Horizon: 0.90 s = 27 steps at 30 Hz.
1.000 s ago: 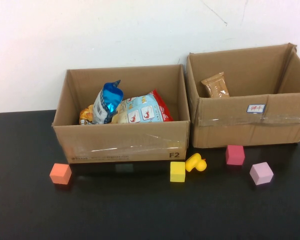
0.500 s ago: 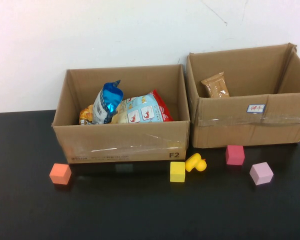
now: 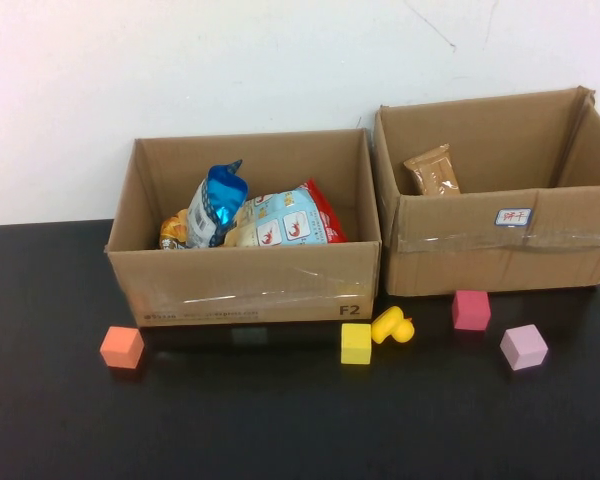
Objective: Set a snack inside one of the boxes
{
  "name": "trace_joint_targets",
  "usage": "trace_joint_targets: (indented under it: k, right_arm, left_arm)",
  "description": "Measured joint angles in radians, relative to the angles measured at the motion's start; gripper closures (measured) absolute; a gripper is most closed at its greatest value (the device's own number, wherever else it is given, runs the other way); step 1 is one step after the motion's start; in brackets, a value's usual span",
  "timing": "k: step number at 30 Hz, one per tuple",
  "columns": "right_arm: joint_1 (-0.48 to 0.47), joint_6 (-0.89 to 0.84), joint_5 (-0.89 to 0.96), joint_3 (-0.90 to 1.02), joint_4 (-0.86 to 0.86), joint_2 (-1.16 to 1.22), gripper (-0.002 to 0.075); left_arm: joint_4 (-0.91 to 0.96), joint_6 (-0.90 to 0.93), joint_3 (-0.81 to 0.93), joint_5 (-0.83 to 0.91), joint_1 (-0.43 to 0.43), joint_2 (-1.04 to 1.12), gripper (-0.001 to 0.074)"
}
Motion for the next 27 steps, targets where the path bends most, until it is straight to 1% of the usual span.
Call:
trace_joint_targets:
  k: [7, 8, 10, 13, 19, 27]
  right_arm:
    - [0.000, 0.000, 0.003, 0.000, 0.000, 0.000, 0.0727]
    - [0.000, 0.000, 0.003, 0.000, 0.001, 0.000, 0.0727]
    - [0.000, 0.000, 0.003, 0.000, 0.001, 0.000, 0.0727]
    - [0.000, 0.000, 0.003, 0.000, 0.001, 0.000, 0.0727]
    - [0.000, 0.000, 0.006, 0.000, 0.001, 0.000, 0.0727]
    - [0.000, 0.000, 0.006, 0.000, 0.001, 0.000, 0.0727]
  left_arm:
    - [0.013, 0.007, 0.152, -0.041, 0.180, -0.041, 0.0736]
    - [0.009, 0.007, 0.207, -0.044, 0.219, -0.041, 0.0736]
    - [0.002, -0.001, 0.228, -0.014, 0.236, -0.041, 0.0736]
    - [-0.003, -0.018, 0.232, 0.043, 0.240, -0.041, 0.0736]
    - [-0.005, -0.018, 0.228, 0.058, 0.240, -0.043, 0.0736]
    - [-0.014, -0.018, 0.228, 0.060, 0.285, -0.043, 0.0736]
